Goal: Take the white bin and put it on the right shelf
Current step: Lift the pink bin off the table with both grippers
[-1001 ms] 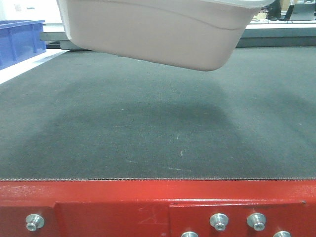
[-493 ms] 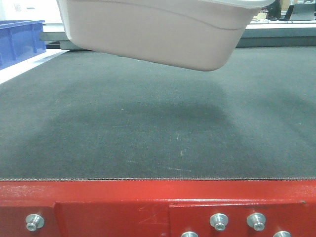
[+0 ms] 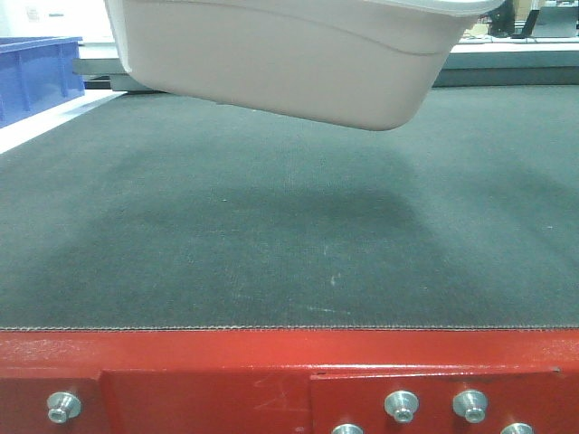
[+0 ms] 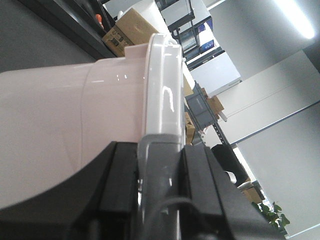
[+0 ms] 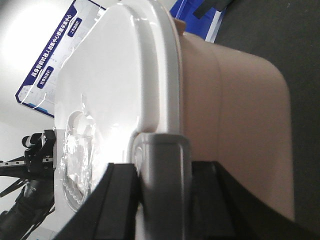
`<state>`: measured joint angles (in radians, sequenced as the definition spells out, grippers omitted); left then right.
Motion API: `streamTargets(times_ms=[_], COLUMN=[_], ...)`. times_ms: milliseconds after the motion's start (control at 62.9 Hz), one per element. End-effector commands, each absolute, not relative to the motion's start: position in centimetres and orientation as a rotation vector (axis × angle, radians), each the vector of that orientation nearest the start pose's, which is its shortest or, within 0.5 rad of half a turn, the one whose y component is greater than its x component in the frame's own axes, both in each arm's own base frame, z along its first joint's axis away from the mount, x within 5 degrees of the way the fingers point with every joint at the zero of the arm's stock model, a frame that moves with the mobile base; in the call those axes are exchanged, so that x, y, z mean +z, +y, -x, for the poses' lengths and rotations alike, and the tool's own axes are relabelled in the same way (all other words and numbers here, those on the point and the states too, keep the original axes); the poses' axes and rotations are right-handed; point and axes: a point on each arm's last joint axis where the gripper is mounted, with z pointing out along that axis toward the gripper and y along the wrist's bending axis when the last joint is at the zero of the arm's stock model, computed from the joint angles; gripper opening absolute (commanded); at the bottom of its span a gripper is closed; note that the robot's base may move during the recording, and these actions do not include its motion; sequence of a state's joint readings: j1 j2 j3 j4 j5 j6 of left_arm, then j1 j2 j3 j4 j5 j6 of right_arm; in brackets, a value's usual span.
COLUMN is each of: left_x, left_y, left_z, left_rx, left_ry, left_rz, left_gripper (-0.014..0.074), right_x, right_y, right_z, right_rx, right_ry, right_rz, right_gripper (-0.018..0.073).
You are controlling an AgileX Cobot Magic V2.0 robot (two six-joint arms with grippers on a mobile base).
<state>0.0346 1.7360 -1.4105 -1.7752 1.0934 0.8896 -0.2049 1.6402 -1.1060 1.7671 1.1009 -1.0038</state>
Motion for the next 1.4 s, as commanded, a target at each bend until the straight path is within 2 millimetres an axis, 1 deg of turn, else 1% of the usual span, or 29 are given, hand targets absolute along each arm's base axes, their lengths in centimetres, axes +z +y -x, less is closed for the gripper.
streamTargets(times_ms=[0,604,906,1001,1160,1303,1382], left_x=[40.8,40.8,40.9,41.2,42.4,43.6,44.0], left_y=[-8.5,-8.5,-8.5,-8.5,-8.5,-8.8,-9.0], left_z=[-34.6,-34.6,-34.6,-34.3,-33.1,-31.6,-30.8], left_rx=[-1.793,-1.793,-1.795,-1.792,-1.765,-1.718,-1.696], left_ry=[1.546,1.546,1.541,1.536,1.522,1.530,1.539], left_rz=[-0.293,-0.293,-0.289,-0.297,-0.341,-0.411,-0.447], left_gripper=[-0.0126,-0.0126,-0.0126,-0.0126,-0.0125,-0.0125,-0.0125], right_x=[35.8,35.8,36.0,36.1,37.3,39.2,40.2], right_y=[2.0,2.0,2.2,2.3,2.5,2.8,3.0], right_z=[-33.0,-33.0,-32.7,-32.5,-31.5,-29.8,-28.8], right_rx=[1.608,1.606,1.647,1.665,1.649,1.621,1.601], right_ry=[1.580,1.581,1.565,1.560,1.537,1.501,1.490], right_rz=[-0.014,-0.017,0.030,0.043,0.078,0.137,0.175], right_gripper=[0.0251,0.0251,0.0251,0.0251,0.0232,0.0193,0.0191])
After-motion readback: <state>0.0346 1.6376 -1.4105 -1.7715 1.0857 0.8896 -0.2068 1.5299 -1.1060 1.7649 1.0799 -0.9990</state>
